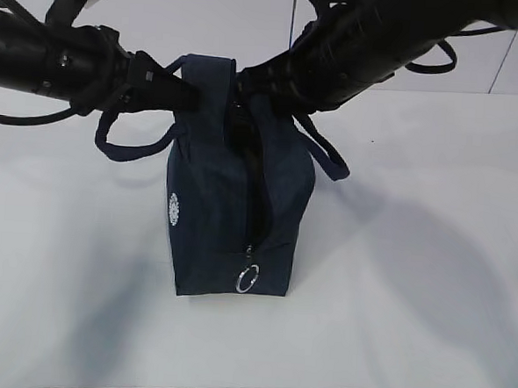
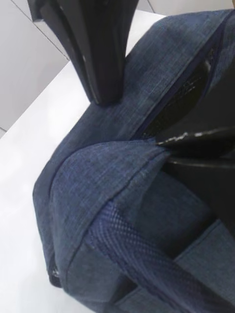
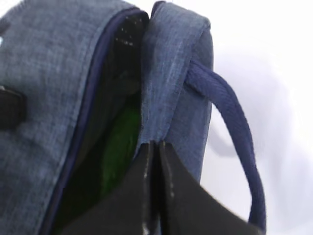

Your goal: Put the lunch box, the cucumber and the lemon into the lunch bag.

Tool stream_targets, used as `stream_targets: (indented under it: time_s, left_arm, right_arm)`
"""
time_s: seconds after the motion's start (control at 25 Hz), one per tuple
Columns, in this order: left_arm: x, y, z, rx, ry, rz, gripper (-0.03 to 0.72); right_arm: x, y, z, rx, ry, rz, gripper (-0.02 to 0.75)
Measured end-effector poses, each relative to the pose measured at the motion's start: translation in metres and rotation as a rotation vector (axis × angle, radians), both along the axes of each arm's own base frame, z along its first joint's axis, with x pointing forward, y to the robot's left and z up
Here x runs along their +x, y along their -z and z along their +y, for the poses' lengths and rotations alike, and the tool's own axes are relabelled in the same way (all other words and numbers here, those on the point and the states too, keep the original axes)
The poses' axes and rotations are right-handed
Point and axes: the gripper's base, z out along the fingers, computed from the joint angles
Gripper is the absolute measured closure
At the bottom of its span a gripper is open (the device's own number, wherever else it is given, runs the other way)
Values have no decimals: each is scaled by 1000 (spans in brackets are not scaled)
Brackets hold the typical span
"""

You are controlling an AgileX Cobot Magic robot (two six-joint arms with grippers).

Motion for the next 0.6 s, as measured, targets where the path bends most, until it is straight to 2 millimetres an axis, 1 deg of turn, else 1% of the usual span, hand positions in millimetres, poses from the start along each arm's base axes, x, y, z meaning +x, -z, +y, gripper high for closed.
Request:
stream_targets:
  time_s: [0.24,0.32,0.44,0.6]
  left_arm:
    - [0,0,0,3,2,-2,698]
    - [0,0,0,3,0,-2,698]
    - [0,0,0,5,-3,-3,698]
    - [0,0,0,5,-3,-3,698]
  right_arm:
    - [2,-2,1,17,-1,-28,731]
    - [2,-2,1,17,-1,-28,718]
    - [2,-2,1,18,-1,-30,647]
    - [-1,-11,-1,30,-3,-53,491]
